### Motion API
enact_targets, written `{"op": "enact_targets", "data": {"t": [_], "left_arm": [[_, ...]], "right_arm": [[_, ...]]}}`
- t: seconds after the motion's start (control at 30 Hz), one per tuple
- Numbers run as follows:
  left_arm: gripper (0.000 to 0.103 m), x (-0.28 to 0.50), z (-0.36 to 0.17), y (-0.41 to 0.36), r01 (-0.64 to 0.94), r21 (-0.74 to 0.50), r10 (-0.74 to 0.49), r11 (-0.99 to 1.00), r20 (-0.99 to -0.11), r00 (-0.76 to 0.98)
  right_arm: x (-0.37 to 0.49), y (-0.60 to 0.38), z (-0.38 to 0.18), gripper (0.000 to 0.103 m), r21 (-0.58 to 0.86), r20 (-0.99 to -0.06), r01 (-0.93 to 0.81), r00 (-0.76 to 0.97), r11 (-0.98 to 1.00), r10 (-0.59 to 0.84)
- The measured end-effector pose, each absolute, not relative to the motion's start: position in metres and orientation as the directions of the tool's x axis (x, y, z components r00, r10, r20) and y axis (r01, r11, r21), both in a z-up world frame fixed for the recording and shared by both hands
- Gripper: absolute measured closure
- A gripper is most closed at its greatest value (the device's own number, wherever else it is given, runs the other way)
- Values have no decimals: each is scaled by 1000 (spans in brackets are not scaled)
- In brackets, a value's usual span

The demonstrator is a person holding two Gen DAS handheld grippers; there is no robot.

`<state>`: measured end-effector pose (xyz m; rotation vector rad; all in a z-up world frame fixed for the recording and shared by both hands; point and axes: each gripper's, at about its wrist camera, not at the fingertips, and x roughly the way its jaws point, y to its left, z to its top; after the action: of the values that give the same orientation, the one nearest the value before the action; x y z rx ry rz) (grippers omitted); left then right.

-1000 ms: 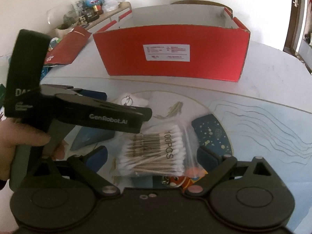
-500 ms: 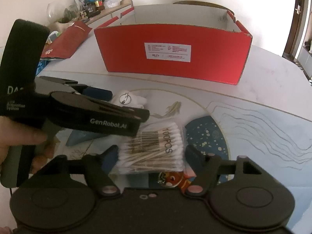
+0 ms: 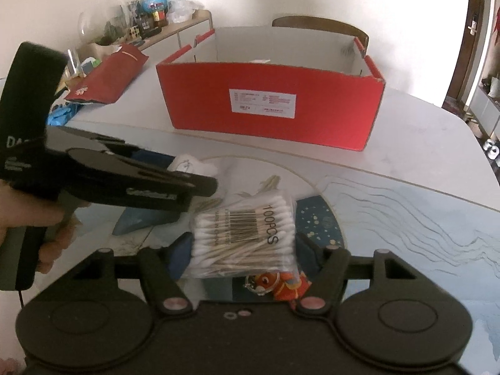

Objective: Organize objects
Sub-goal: 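Grasp the white plush with the left gripper while the right grasps the cotton-swab bag, then carry the white plush and cotton-swab bag with both grippers over the red box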

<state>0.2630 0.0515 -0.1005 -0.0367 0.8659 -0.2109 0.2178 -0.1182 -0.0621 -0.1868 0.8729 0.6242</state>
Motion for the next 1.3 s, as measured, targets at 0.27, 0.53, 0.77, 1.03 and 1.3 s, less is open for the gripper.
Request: {"op": "enact_targets", "data": {"t": [0.27, 0.53, 0.77, 1.03, 1.3], "left_arm": [[46, 237, -77, 59, 166, -175, -241, 970, -742, 626], [46, 218, -49, 60, 181, -215, -281, 960, -720, 634], [46, 208, -18, 56, 213, -253, -330, 944, -683, 652], [46, 212, 19, 50, 249, -255, -356, 934, -629, 692], [46, 235, 41, 49, 273, -213, -346, 938, -596, 725]], "right_arm": [[209, -132, -42, 35, 104, -745, -565, 500, 818, 440], [200, -136, -17, 35, 98, -726, -570, 520, 815, 451], [200, -137, 11, 35, 102, -701, -578, 536, 809, 471], [216, -137, 40, 35, 107, -653, -578, 572, 809, 495], [245, -131, 62, 35, 63, -623, -590, 607, 805, 494]]}}
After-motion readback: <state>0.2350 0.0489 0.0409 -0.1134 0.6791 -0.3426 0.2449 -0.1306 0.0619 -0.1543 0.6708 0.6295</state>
